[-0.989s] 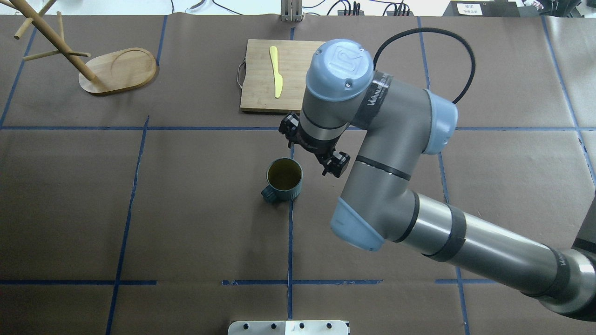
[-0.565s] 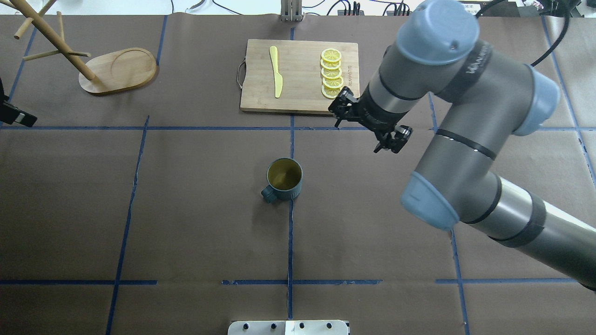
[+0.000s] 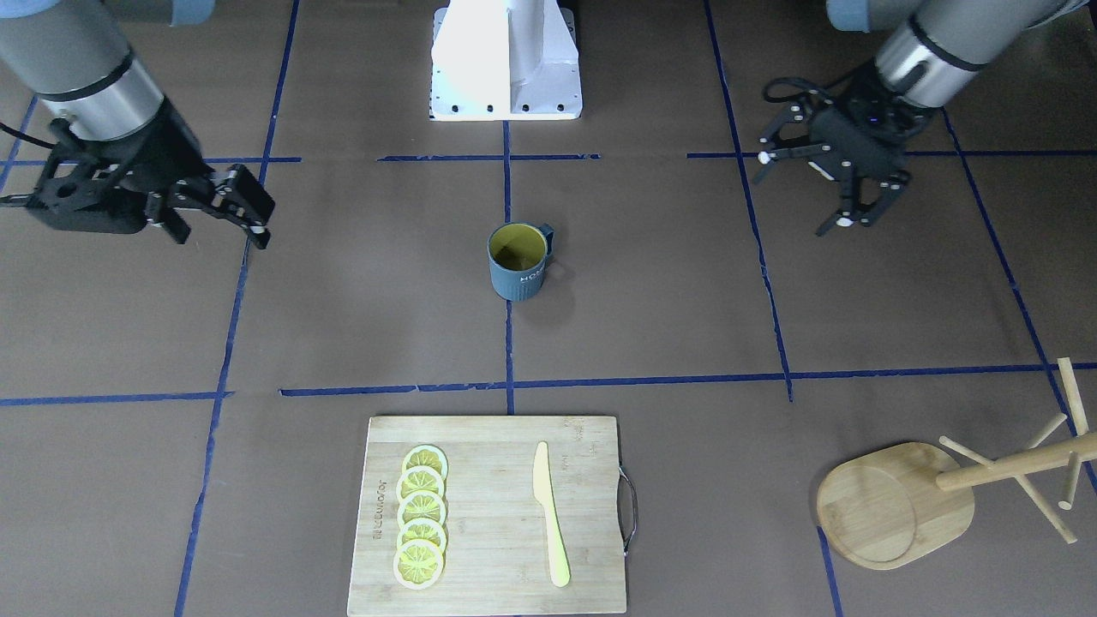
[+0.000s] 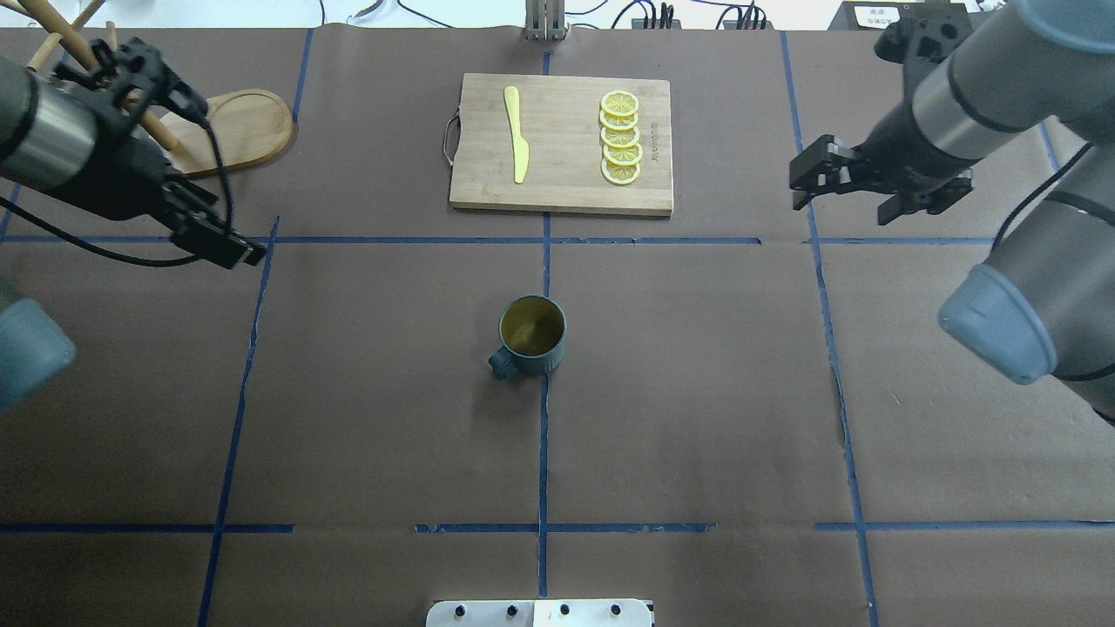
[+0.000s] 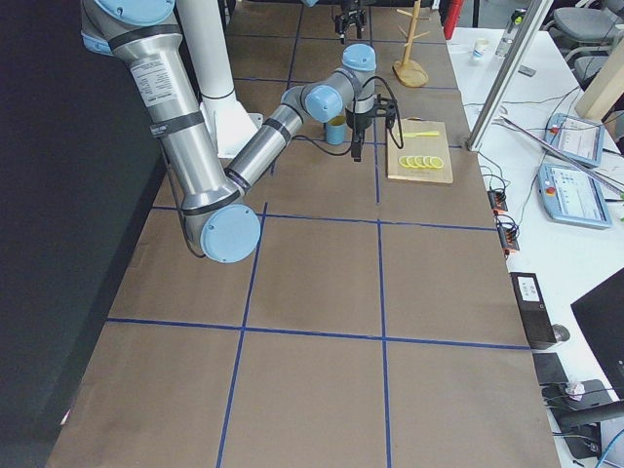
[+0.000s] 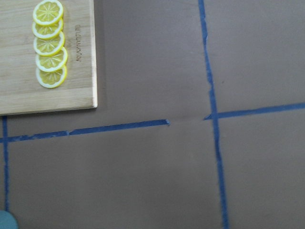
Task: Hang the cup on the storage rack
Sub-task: 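Open the right gripper and lift away while the left arm swings in, then lower the left gripper onto the blue mug's rim and grasp it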
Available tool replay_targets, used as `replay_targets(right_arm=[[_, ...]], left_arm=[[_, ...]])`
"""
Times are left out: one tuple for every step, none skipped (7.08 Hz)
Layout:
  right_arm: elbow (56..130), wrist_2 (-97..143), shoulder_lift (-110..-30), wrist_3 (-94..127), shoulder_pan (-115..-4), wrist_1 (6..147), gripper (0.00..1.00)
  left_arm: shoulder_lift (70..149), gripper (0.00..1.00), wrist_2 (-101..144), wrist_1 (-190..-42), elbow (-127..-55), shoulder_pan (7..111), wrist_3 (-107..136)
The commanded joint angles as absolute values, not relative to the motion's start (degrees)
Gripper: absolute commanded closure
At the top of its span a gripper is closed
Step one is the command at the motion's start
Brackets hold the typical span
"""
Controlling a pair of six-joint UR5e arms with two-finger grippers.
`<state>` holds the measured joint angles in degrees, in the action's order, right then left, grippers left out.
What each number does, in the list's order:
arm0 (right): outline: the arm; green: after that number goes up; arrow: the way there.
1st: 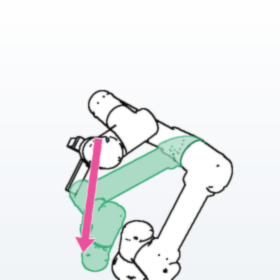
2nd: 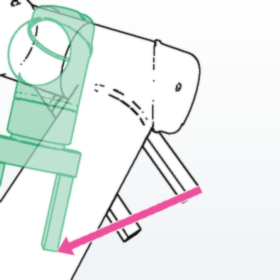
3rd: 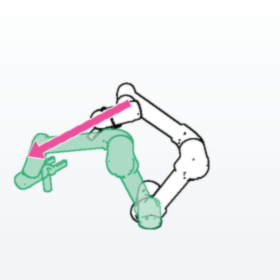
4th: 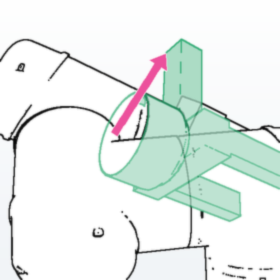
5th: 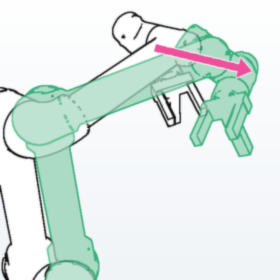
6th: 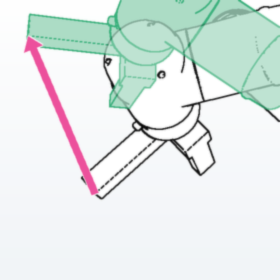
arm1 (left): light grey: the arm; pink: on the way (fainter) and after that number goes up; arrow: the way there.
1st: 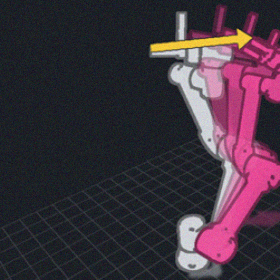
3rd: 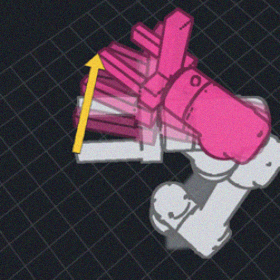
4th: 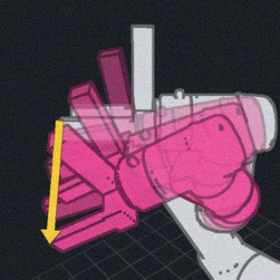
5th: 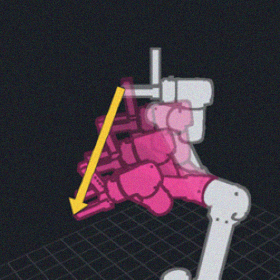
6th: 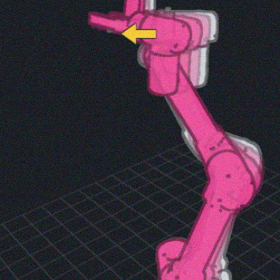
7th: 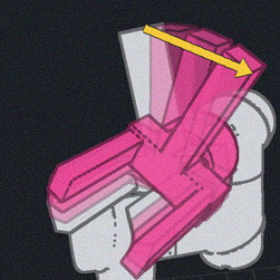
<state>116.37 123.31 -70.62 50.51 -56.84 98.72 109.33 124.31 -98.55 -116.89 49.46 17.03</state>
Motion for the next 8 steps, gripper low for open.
replay_targets(right_arm=[[112.36, 124.89, -76.36, 22.08, -66.93, 98.79, 0.0], [110.32, 126.2, -77.94, 16.32, -69.93, 98.7, 0.0], [108.65, 127.08, -78.13, 12.87, -72.4, 98.79, 0.0], [107.68, 127.35, -79.09, 10.57, -73.2, 98.53, 0.0], [107.06, 127.35, -79.19, 9.76, -73.73, 98.44, 0.0], [107.05, 127.35, -79.19, 9.84, -73.74, 98.44, 0.0], [107.05, 127.35, -79.28, 9.84, -73.74, 98.52, 0.0], [107.05, 127.27, -79.28, 9.93, -73.83, 98.53, 0.0]], left_arm=[[115.91, 0.02, 113.32, -98.96, -114.89, 37.04, 19.86], [117.06, 0.02, 111.03, -102.53, -112.78, 35.18, 20.56], [117.07, 0.03, 107.44, -105.79, -110.85, 32.37, 21.78], [117.42, 0.02, 103.4, -108.69, -108.57, 29.65, 23.45], [117.51, 0.02, 102.4, -111.68, -105.93, 28.49, 24.34], [117.51, 0.02, 100.65, -113.27, -103.91, 27.0, 25.3], [117.51, 0.02, 97.76, -114.33, -102.67, 24.46, 26.36], [117.6, 0.02, 97.56, -115.65, -101.53, 24.26, 26.54]])
